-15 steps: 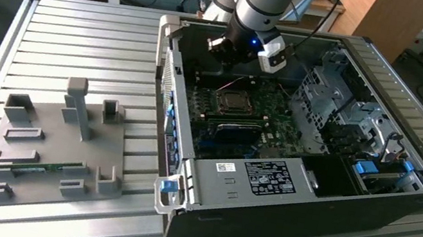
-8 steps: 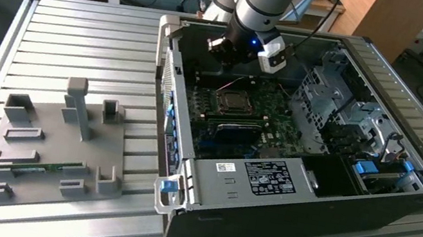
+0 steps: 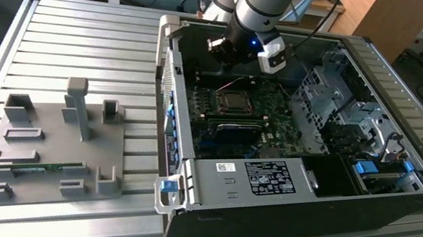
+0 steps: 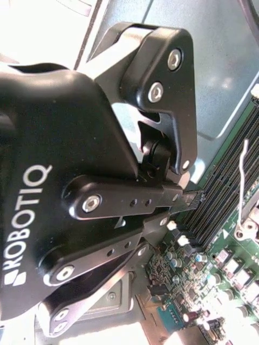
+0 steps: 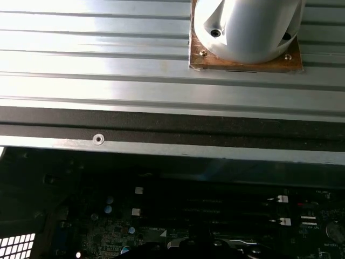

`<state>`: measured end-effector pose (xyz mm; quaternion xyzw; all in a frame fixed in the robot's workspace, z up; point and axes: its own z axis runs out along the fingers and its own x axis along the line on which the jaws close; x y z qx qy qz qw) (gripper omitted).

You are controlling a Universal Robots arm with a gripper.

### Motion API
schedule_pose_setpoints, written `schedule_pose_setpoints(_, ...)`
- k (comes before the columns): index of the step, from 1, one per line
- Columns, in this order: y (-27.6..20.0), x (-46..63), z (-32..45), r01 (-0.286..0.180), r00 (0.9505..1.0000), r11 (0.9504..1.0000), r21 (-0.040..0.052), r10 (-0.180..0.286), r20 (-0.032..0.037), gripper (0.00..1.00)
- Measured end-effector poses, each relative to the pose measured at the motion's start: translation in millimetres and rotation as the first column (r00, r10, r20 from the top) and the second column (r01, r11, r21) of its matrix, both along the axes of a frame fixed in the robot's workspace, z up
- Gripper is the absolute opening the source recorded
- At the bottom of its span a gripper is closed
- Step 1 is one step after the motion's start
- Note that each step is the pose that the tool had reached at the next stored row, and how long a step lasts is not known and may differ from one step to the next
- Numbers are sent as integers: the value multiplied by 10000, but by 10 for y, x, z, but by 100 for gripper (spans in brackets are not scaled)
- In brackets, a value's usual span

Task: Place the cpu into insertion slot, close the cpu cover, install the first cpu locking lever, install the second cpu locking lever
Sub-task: 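Install the first cpu locking lever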

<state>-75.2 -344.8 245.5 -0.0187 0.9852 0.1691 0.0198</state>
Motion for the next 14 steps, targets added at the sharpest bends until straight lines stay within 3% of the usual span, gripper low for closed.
schedule_pose_setpoints(14,0,19,-35,0,10000,10000,0,0,0,11)
